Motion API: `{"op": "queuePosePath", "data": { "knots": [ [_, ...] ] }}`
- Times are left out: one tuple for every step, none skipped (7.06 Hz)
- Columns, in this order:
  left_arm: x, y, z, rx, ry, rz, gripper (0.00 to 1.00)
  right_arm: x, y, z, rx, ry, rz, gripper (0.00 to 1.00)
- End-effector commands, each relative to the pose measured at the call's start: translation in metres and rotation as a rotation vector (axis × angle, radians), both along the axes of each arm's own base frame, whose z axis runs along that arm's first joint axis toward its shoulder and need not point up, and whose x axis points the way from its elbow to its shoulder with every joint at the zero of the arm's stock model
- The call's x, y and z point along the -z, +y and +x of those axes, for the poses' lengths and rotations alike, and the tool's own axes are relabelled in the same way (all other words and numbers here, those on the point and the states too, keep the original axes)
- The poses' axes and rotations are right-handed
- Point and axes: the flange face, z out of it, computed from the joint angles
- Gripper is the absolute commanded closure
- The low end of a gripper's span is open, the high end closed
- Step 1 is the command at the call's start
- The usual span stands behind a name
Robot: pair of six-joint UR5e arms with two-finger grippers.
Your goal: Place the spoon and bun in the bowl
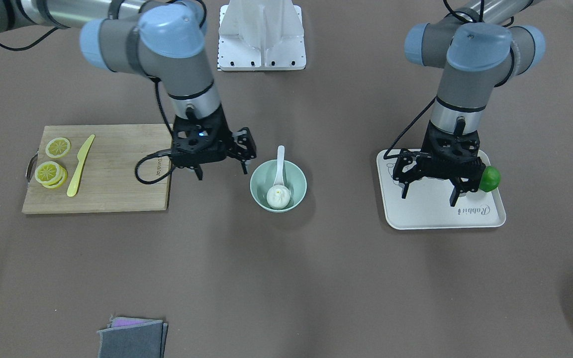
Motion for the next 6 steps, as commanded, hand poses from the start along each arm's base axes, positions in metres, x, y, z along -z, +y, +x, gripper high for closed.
{"op": "queuePosePath", "data": {
  "knots": [
    [-0.044, 0.004, -0.019, 0.046, -0.068, -0.030, 0.02, -0.100, 0.003, 0.095, 0.076, 0.153, 0.078, 0.00],
    [-0.051, -0.011, -0.061, 0.074, -0.080, -0.036, 0.02, -0.143, -0.017, 0.157, 0.024, 0.165, -0.010, 0.00],
    [-0.072, -0.008, -0.103, -0.009, -0.056, -0.073, 0.02, -0.190, -0.032, 0.219, 0.038, 0.207, -0.028, 0.00],
    [-0.111, -0.005, -0.164, -0.035, -0.020, -0.146, 0.02, -0.242, -0.027, 0.275, 0.098, 0.270, -0.010, 0.00],
    [-0.145, -0.002, -0.242, -0.054, 0.011, -0.181, 0.02, -0.280, -0.018, 0.340, 0.070, 0.224, -0.087, 0.00],
    [-0.191, 0.020, -0.305, -0.097, 0.059, -0.213, 0.02, -0.321, 0.002, 0.400, 0.092, 0.144, -0.129, 0.00]
  ]
}}
